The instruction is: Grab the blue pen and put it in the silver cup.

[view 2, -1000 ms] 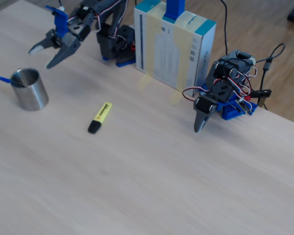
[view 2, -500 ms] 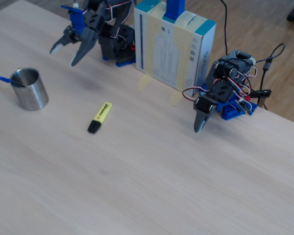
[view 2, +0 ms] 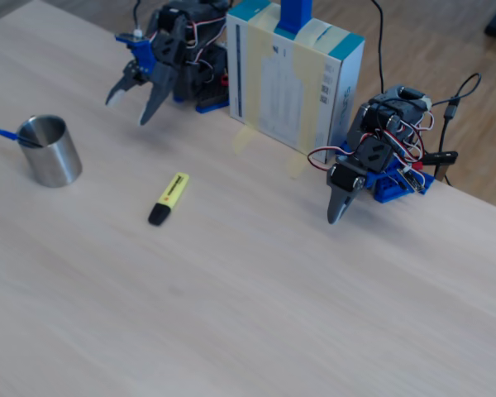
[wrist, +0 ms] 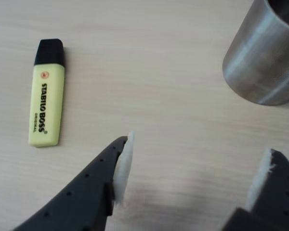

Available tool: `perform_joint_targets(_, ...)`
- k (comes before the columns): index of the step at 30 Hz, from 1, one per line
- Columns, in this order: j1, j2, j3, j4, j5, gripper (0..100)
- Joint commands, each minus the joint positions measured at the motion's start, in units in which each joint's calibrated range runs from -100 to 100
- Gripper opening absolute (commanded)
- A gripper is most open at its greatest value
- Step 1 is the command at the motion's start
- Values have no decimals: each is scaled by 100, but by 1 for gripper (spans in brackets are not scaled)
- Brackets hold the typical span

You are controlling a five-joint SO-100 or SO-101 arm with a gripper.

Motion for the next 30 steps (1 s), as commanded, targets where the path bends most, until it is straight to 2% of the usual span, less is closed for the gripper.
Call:
perform_joint_targets(1, 1, -383, 111, 341, -4, 39)
perform_joint_targets(7, -112, -1056, 492, 864, -14, 39)
perform_joint_targets(22, -147, -1131, 1218, 2160, -150, 39)
perform_joint_targets(30, -138, -1131, 1218, 2186, -150, 27)
